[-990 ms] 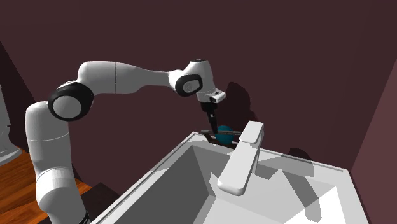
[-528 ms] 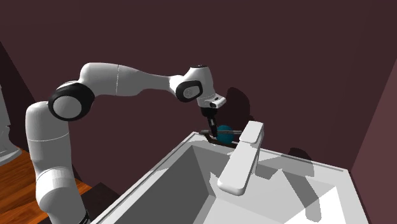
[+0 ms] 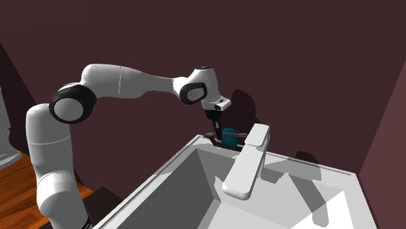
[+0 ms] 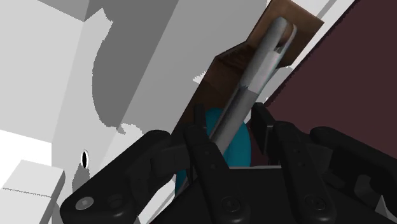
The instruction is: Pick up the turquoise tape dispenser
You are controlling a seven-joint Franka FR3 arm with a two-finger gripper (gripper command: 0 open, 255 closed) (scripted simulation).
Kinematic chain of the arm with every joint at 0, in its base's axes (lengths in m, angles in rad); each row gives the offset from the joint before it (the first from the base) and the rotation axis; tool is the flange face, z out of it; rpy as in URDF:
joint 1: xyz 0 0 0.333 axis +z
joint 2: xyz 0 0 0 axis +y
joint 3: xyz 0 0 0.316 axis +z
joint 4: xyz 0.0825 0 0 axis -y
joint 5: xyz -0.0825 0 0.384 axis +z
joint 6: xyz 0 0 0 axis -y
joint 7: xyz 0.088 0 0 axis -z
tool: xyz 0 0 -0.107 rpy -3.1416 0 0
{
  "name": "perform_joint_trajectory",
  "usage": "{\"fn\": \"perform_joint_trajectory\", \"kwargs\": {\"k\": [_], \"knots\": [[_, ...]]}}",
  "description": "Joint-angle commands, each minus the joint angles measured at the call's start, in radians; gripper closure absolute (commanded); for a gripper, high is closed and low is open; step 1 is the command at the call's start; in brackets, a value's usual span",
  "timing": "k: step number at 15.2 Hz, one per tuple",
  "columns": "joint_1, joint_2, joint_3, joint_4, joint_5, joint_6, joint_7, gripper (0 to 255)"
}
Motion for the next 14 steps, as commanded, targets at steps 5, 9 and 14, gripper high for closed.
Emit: {"fn": "perform_joint_trajectory", "kwargs": {"k": [5,9,14], "knots": [[-0.001,0.001,-0.001,0.067,-0.001,-0.068,0.001,255],[-0.003,0.006,-0.002,0.127,0.0,-0.124,0.001,255],[-0.006,0.018,-0.003,0.211,0.004,-0.195,-0.001,255]]}}
